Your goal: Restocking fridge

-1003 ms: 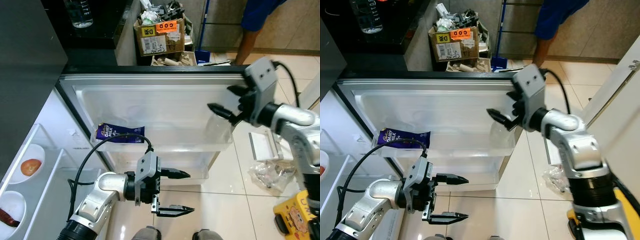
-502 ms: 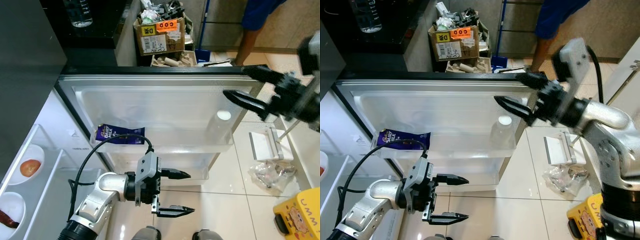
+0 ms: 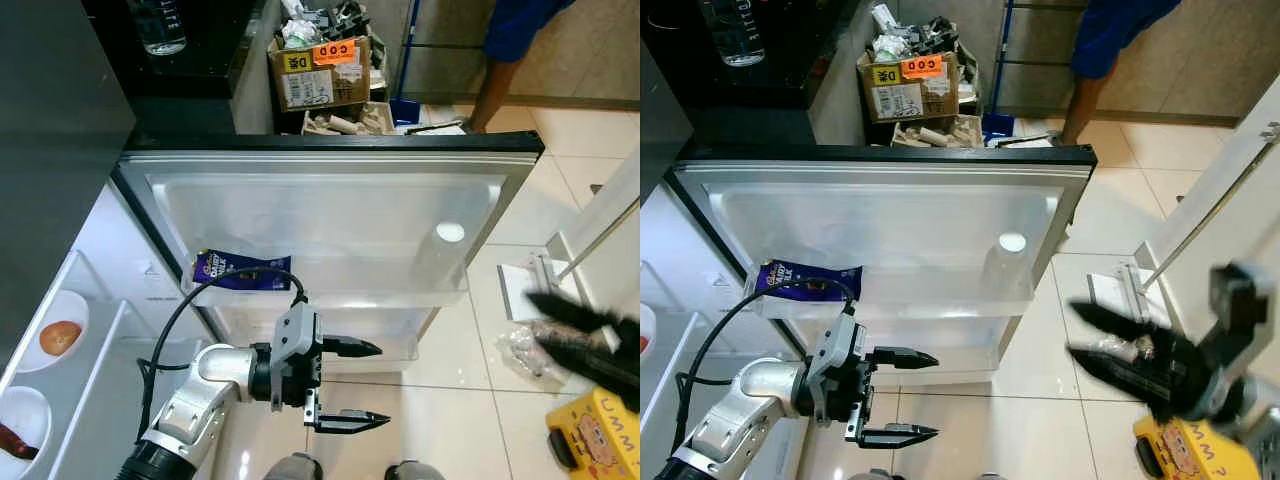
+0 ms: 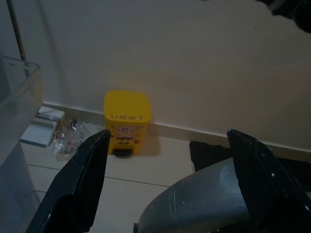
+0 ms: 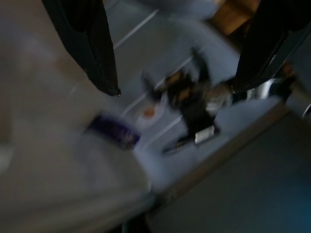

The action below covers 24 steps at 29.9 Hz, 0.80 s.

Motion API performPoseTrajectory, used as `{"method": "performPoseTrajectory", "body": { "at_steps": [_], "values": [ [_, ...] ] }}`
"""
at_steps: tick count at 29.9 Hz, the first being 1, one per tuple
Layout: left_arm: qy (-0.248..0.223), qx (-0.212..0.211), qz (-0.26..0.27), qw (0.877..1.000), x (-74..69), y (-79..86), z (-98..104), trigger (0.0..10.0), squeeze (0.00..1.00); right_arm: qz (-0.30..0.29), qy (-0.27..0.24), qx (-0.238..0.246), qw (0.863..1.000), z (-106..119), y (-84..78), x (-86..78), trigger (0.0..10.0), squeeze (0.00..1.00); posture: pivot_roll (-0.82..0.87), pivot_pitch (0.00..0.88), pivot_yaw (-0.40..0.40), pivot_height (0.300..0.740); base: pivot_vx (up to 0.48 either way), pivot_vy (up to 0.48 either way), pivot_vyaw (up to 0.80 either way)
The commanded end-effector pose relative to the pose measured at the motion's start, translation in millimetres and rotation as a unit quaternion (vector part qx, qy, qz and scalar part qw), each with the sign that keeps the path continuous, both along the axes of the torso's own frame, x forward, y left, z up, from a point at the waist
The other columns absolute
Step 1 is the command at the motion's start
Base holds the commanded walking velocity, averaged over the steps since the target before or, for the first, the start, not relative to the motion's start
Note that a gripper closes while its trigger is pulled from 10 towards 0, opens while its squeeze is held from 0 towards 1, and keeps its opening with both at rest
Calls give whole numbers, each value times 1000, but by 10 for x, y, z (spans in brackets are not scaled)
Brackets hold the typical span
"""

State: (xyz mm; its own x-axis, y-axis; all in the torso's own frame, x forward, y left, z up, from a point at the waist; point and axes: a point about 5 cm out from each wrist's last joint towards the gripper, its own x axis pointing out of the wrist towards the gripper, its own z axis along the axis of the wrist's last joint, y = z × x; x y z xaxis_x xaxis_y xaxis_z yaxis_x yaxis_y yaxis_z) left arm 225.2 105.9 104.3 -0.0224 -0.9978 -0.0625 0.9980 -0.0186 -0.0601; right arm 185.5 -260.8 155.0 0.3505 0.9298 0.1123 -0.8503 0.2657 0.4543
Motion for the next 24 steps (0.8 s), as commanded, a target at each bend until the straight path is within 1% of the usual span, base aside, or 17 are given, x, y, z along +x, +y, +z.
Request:
{"method": "performPoseTrajectory", "body": {
  "at_steps": [1, 2, 3, 5, 9, 10, 12, 15, 16, 17, 18, 19, 20, 21, 22, 23, 24],
  "values": [
    [5, -2, -3, 1000, -31, 2, -24, 10000, 0, 12, 43, -16, 999, -188, 1, -64, 10000, 0, -88, 120, -51, 740, 0, 0, 0],
    [5, -1, -2, 1000, -30, 12, -26, 10000, 0, 10, 85, -35, 996, -382, -9, -126, 10000, 0, -86, 122, -50, 740, 0, 0, 0],
    [5, -1, -2, 1000, -30, 12, -26, 10000, 0, 10, 85, -35, 996, -382, -9, -126, 10000, 0, -86, 122, -50, 740, 0, 0, 0],
    [6, 3, 3, 1000, -23, 19, -40, 10000, 0, -15, 128, -62, 990, -612, -43, -172, 10000, 0, -86, 123, -47, 740, 0, 0, 0],
    [9, 13, 8, 1000, -15, 24, -89, 10000, 0, -33, 158, -96, 982, -841, -77, -206, 10000, 0, -86, 123, -42, 740, 0, 0, 0],
    [15, 24, 27, 999, 15, 39, -166, 10000, 0, -84, 172, -141, 971, -1055, -115, -165, 10000, 0, -80, 122, -36, 740, 0, 0, 0],
    [16, 26, 33, 999, 22, 43, -187, 10000, 0, -96, 175, -153, 968, -1110, -122, -155, 10000, 0, -80, 122, -36, 740, 0, 0, 0],
    [39, 68, 86, 993, 71, 102, -433, 10000, 0, -208, 209, -257, 920, -1506, -192, -77, 10000, 0, -69, 121, -29, 740, 0, 0, 0],
    [48, 87, 100, 990, 59, 117, -542, 10000, 0, -249, 219, -291, 897, -1625, -228, -68, 10000, 0, -64, 120, -31, 740, 0, 0, 0],
    [63, 111, 117, 985, 14, 131, -698, 10000, 0, -314, 236, -327, 860, -1754, -296, -73, 10000, 0, -64, 120, -31, 740, 0, 0, 0],
    [63, 111, 117, 985, 14, 131, -698, 10000, 0, -314, 236, -327, 860, -1754, -296, -73, 10000, 0, -64, 120, -31, 740, 0, 0, 0],
    [71, 119, 123, 983, -10, 137, -758, 10000, 0, -341, 243, -339, 843, -1797, -323, -80, 10000, 0, -57, 119, -30, 740, 0, 0, 0],
    [71, 119, 123, 983, -10, 137, -758, 10000, 0, -341, 243, -339, 843, -1797, -323, -80, 10000, 0, -57, 119, -30, 740, 0, 0, 0],
    [84, 134, 139, 978, -37, 157, -852, 10000, 0, -370, 254, -352, 821, -1855, -352, -105, 10000, 0, -56, 118, -27, 740, 0, 0, 0],
    [84, 134, 139, 978, -37, 157, -852, 10000, 0, -370, 254, -352, 821, -1855, -352, -105, 10000, 0, -56, 118, -27, 740, 0, 0, 0],
    [98, 161, 163, 969, -64, 194, -979, 10000, 0, -388, 267, -367, 802, -1925, -357, -156, 10000, 0, -52, 116, -25, 740, 0, 0, 0],
    [121, 233, 217, 940, -110, 309, -1242, 10000, 0, -399, 283, -401, 774, -2062, -318, -266, 10000, 0, -50, 113, -22, 740, 0, 0, 0]
  ]
}}
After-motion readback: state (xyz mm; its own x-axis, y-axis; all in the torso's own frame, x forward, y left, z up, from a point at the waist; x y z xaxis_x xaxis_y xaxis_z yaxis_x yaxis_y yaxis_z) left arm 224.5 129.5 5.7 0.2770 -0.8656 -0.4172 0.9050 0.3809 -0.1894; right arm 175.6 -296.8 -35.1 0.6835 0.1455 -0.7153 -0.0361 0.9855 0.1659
